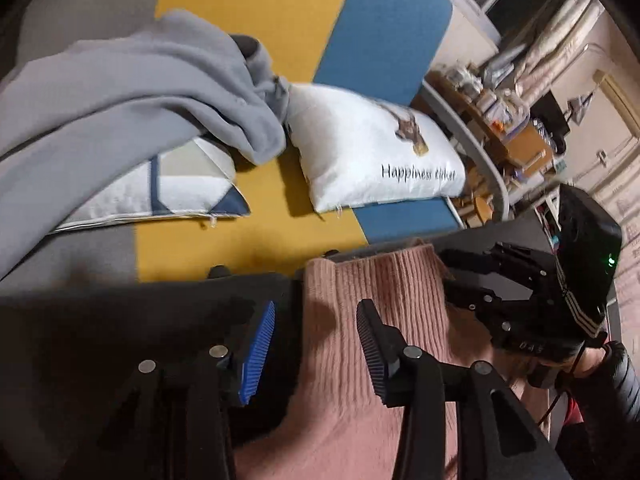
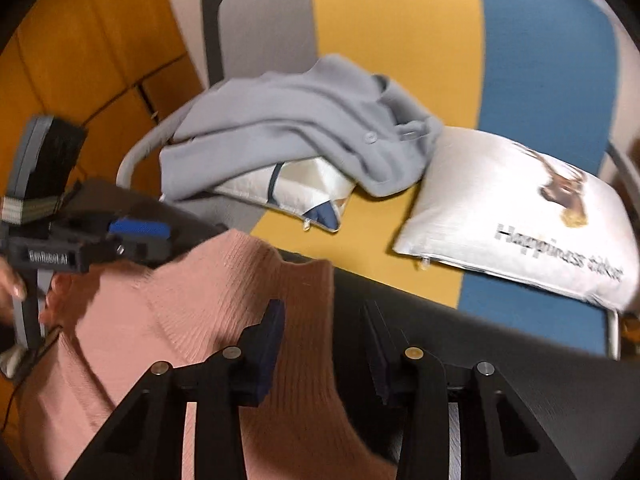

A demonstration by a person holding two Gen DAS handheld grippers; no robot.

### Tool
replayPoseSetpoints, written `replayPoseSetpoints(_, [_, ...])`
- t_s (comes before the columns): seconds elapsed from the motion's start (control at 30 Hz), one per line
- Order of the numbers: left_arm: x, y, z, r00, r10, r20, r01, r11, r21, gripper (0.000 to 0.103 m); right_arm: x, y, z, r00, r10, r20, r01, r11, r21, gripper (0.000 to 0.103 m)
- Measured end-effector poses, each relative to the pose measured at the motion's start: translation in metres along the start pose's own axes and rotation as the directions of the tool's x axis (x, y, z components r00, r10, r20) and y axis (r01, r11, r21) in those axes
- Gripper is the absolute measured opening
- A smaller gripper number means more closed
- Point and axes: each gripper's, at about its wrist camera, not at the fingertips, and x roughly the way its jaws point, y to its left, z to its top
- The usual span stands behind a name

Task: Fold clothes

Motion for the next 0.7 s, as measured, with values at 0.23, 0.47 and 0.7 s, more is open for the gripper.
replayPoseSetpoints(0.23, [0.006, -0.023, 0.002, 0.998, 0.057, 0.01, -0.058, 0.996, 0.065, 0.005, 0.012, 0.016, 0.004, 0.999, 0.003, -0.041, -0.006, 0.997, -0.079, 0.009])
replayPoseSetpoints(0.47, [-0.07, -0.043, -0.038, 0.976, -0.065, 0.206, 0.053, 0.997, 0.063, 0.005, -0.054, 0.043, -0.029, 0.997, 0.049, 0.053, -0.045, 0.997, -0.065, 0.008])
replayPoseSetpoints(0.7, [-0.136, -0.069, -0.12, 0.939, -0.114, 0.325, 0.088, 0.992, 0.094, 0.005, -0.12, 0.069, -0.062, 0.985, 0.093, 0.147, -0.086, 0.995, -0.055, 0.006])
